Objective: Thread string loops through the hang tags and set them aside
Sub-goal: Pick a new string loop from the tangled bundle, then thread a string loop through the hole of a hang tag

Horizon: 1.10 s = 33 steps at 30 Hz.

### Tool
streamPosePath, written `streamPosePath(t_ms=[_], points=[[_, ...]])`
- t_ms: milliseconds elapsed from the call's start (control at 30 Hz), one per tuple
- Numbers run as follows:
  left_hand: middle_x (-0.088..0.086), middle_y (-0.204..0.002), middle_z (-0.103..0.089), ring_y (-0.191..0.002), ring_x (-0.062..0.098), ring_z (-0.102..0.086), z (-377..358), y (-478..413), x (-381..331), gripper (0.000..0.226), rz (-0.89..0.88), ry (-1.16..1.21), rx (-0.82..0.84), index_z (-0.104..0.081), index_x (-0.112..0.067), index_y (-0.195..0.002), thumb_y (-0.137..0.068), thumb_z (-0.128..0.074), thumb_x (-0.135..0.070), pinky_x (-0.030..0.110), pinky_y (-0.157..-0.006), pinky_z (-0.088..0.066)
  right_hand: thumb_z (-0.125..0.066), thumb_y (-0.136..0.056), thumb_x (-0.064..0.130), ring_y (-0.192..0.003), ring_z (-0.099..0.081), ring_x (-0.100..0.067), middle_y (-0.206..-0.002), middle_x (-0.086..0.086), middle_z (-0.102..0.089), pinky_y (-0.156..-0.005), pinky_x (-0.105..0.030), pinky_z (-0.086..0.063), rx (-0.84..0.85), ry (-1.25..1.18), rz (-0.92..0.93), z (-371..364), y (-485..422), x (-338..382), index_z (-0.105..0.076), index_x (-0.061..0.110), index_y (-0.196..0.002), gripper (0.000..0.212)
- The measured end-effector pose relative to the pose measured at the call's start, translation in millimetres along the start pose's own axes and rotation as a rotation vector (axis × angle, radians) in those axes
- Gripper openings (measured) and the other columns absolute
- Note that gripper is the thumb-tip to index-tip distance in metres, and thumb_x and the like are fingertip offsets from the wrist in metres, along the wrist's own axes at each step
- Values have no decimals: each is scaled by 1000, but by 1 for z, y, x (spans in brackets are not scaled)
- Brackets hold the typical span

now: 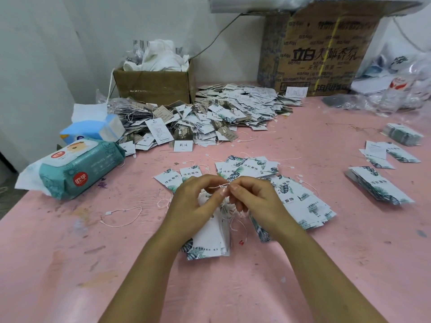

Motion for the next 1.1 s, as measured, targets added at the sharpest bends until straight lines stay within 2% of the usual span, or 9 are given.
streamPosePath(t_ms=[100, 167, 300, 400, 467, 533, 733, 900, 1100], points=[[-15, -72, -65, -75, 4, -58, 1, -1, -1, 14, -45, -74, -19, -70, -18, -87, -86, -59, -26, 24, -76, -43, -51, -91, 2, -47, -48, -1, -59, -1, -53, -48, -12, -38, 2, 20, -6, 0, 0, 0, -63, 10, -75, 22], [-15, -63, -62, -70, 2, -58, 3, -1, 1, 12, -45, -51, -42, -69, -21, -81, -89, -60, -18, 16, -72, -42, -53, -91, 3, -48, -48, 1, -58, 4, -54, -49, -13, -38, -17, 53, -9, 1, 0, -1, -64, 13, -73, 23], [-13, -59, -64, -63, 0, -56, 14, -1, 7, 20, 45, 101, -182, -64, -31, -75, -89, -58, -18, 13, -68, -43, -56, -90, 12, -54, -45, -3, -59, 7, -52, -56, -23, -40, -93, 266, -10, 9, 0, -6, -63, 11, -76, 16], [-9, -55, -61, -60, 6, -55, 26, 0, 15, 24, 135, 305, -322, -65, -23, -72, -90, -55, -11, 20, -67, -46, -56, -91, 16, -53, -44, -1, -59, 9, -52, -56, -21, -37, -187, 385, 5, 21, 0, -7, -61, 13, -76, 17], [-8, -53, -60, -56, 3, -54, 29, -1, 17, 25, 154, 399, -365, -65, -18, -73, -91, -52, -6, 14, -64, -46, -55, -92, 17, -54, -46, 1, -60, 10, -53, -53, -18, -36, -245, 440, 14, 27, 0, -7, -59, 17, -75, 17], [-7, -51, -58, -54, 2, -52, 29, -1, 16, 25, 162, 449, -382, -64, -14, -73, -92, -50, -5, 13, -61, -45, -53, -93, 17, -54, -44, -1, -64, 10, -53, -55, -22, -36, -290, 467, 16, 32, -1, -7, -58, 18, -77, 17], [-9, -49, -55, -53, 1, -49, 31, 0, 18, 25, 176, 533, -437, -63, -12, -74, -93, -48, -4, 11, -58, -42, -48, -95, 15, -64, -58, -23, -68, 9, -55, -60, -33, -42, -414, 441, 104, 36, 2, 1, -51, 22, -84, 13], [-8, -49, -56, -53, -1, -50, 31, -1, 22, 22, 206, 566, -441, -63, -10, -77, -93, -48, -7, 10, -57, -42, -48, -95, 14, -60, -57, -21, -65, 8, -54, -54, -26, -39, -393, 438, 102, 34, 1, 0, -46, 30, -82, 21], [-7, -49, -56, -51, 1, -49, 30, 0, 27, 24, 250, 608, -438, -62, -12, -78, -95, -46, -10, 10, -55, -41, -47, -95, 17, -48, -49, -19, -58, 2, -60, -48, -36, -41, -324, 338, 30, 31, 1, -5, -47, 31, -77, 23]])
Point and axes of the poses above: each hand's wrist, its own y-axis away from the middle knuckle, its own z-axis out of the back of the hand, x = y × z, the point moved 7 cm from there along -y, towards the middle knuckle
